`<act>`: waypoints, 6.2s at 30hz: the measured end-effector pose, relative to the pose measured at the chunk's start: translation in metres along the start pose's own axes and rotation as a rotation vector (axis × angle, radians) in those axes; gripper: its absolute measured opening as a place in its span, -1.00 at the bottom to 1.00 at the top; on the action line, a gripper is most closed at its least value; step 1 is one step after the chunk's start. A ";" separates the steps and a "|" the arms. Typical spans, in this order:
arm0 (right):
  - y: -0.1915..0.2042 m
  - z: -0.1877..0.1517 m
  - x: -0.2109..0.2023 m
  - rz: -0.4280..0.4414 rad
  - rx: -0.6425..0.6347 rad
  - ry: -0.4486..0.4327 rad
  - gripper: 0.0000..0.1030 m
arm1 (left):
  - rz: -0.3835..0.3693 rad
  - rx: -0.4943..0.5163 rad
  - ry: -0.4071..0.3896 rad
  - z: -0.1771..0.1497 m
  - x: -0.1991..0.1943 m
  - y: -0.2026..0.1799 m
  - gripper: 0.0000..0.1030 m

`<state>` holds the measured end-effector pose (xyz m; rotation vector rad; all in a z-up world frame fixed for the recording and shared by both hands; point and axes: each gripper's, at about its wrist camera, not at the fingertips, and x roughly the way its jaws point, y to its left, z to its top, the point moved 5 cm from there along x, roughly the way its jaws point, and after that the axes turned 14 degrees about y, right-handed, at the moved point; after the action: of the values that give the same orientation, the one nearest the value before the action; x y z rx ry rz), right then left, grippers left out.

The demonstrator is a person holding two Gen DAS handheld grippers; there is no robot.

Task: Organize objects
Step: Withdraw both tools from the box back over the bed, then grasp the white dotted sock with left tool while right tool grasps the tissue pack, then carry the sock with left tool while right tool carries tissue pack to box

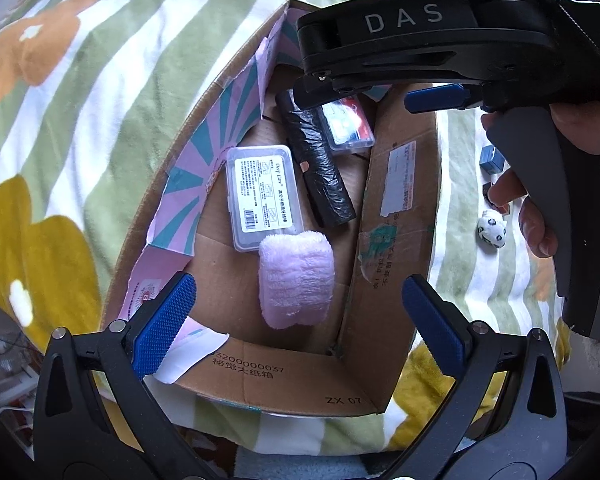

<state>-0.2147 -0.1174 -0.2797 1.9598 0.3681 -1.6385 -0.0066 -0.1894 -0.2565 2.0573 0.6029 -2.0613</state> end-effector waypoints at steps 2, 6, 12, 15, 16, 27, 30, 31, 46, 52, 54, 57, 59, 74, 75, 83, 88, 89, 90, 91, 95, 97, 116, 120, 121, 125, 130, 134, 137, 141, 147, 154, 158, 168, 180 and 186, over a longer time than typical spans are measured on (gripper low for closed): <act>0.004 -0.005 -0.009 -0.001 -0.005 -0.011 0.98 | 0.013 0.005 -0.012 -0.001 -0.006 0.000 0.99; 0.011 -0.018 -0.029 -0.020 -0.023 -0.040 0.98 | 0.026 0.015 -0.042 -0.004 -0.023 -0.004 0.99; 0.016 -0.049 -0.067 -0.031 -0.023 -0.091 0.98 | 0.060 0.041 -0.100 -0.011 -0.056 -0.014 0.99; 0.011 -0.070 -0.088 -0.031 -0.001 -0.127 0.98 | 0.077 0.064 -0.122 -0.016 -0.072 -0.022 0.99; 0.010 -0.075 -0.093 -0.031 0.008 -0.138 0.98 | 0.082 0.072 -0.128 -0.017 -0.076 -0.025 0.99; -0.059 -0.163 -0.160 -0.060 0.221 -0.275 0.98 | 0.114 0.154 -0.197 -0.033 -0.118 -0.074 0.99; -0.082 -0.189 -0.172 -0.095 0.275 -0.305 0.98 | 0.120 0.189 -0.220 -0.031 -0.125 -0.094 0.99; -0.090 -0.198 -0.175 -0.106 0.295 -0.316 0.98 | 0.116 0.201 -0.224 -0.030 -0.126 -0.102 0.99; -0.169 -0.294 -0.200 -0.157 0.525 -0.424 0.98 | 0.069 0.337 -0.233 -0.034 -0.120 -0.194 0.99; -0.194 -0.309 -0.206 -0.191 0.559 -0.445 0.98 | 0.069 0.372 -0.235 -0.037 -0.115 -0.221 0.99; -0.205 -0.309 -0.204 -0.208 0.555 -0.439 0.98 | 0.058 0.377 -0.233 -0.037 -0.112 -0.230 0.99; -0.220 -0.308 -0.199 -0.215 0.540 -0.437 0.98 | 0.057 0.382 -0.221 -0.035 -0.101 -0.243 0.99; -0.232 -0.305 -0.192 -0.210 0.526 -0.439 0.98 | 0.061 0.386 -0.211 -0.032 -0.090 -0.253 0.99; -0.329 -0.246 -0.096 -0.193 0.478 -0.434 0.98 | 0.097 0.358 -0.149 0.000 0.048 -0.315 0.99; -0.344 -0.238 -0.080 -0.190 0.483 -0.432 0.98 | 0.096 0.357 -0.147 0.002 0.058 -0.317 0.99; -0.376 -0.209 -0.032 -0.191 0.488 -0.415 0.98 | 0.104 0.325 -0.120 0.025 0.134 -0.321 0.97; -0.390 -0.192 -0.012 -0.189 0.497 -0.411 0.95 | 0.094 0.313 -0.096 0.037 0.166 -0.322 0.85; -0.392 -0.190 -0.009 -0.193 0.497 -0.410 0.90 | 0.095 0.312 -0.092 0.038 0.171 -0.322 0.83; -0.394 -0.187 -0.007 -0.199 0.495 -0.407 0.84 | 0.094 0.311 -0.089 0.039 0.175 -0.322 0.81; -0.398 -0.182 -0.002 -0.206 0.493 -0.398 0.81 | 0.093 0.308 -0.087 0.039 0.178 -0.322 0.80; -0.401 -0.176 0.004 -0.216 0.496 -0.389 0.64 | 0.088 0.296 -0.081 0.040 0.188 -0.322 0.80; -0.401 -0.174 0.006 -0.219 0.497 -0.385 0.49 | 0.092 0.297 -0.087 0.039 0.191 -0.322 0.77; -0.388 -0.187 -0.017 -0.243 0.495 -0.392 -0.18 | 0.117 0.352 -0.115 0.038 0.181 -0.329 0.23; -0.378 -0.189 -0.036 -0.244 0.499 -0.407 -0.18 | 0.105 0.349 -0.131 0.041 0.161 -0.332 0.23; -0.373 -0.187 -0.040 -0.244 0.500 -0.412 -0.18 | 0.103 0.350 -0.135 0.043 0.155 -0.334 0.22; -0.354 -0.188 -0.067 -0.244 0.499 -0.429 -0.18 | 0.092 0.356 -0.157 0.039 0.128 -0.329 0.23; -0.323 -0.201 -0.102 -0.236 0.495 -0.441 -0.18 | 0.070 0.354 -0.185 0.033 0.084 -0.319 0.23; -0.294 -0.215 -0.131 -0.216 0.503 -0.445 -0.18 | 0.065 0.350 -0.202 0.031 0.044 -0.310 0.23; -0.274 -0.229 -0.150 -0.210 0.516 -0.449 -0.18 | 0.063 0.347 -0.209 0.028 0.015 -0.301 0.23; -0.248 -0.249 -0.166 -0.195 0.534 -0.441 -0.18 | 0.065 0.356 -0.222 0.022 -0.023 -0.289 0.23; -0.204 -0.283 -0.178 -0.212 0.536 -0.421 -0.18 | 0.076 0.412 -0.231 0.005 -0.068 -0.278 0.23; -0.188 -0.294 -0.182 -0.223 0.567 -0.425 -0.18 | 0.065 0.430 -0.235 -0.016 -0.092 -0.269 0.23; -0.180 -0.291 -0.188 -0.239 0.562 -0.431 -0.18 | 0.053 0.434 -0.229 -0.019 -0.096 -0.264 0.23; -0.136 -0.255 -0.194 -0.225 0.465 -0.438 -0.18 | 0.061 0.405 -0.275 -0.015 -0.118 -0.234 0.23; -0.064 -0.181 -0.167 -0.170 0.270 -0.391 -0.18 | 0.087 0.235 -0.291 -0.010 -0.137 -0.138 0.23; -0.032 -0.142 -0.144 -0.145 0.187 -0.352 -0.18 | 0.104 0.137 -0.266 -0.009 -0.131 -0.083 0.23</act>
<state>-0.1476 0.0097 -0.1334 1.7567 0.2302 -2.1337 -0.0268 -0.1322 -0.1135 1.7914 0.3117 -2.3164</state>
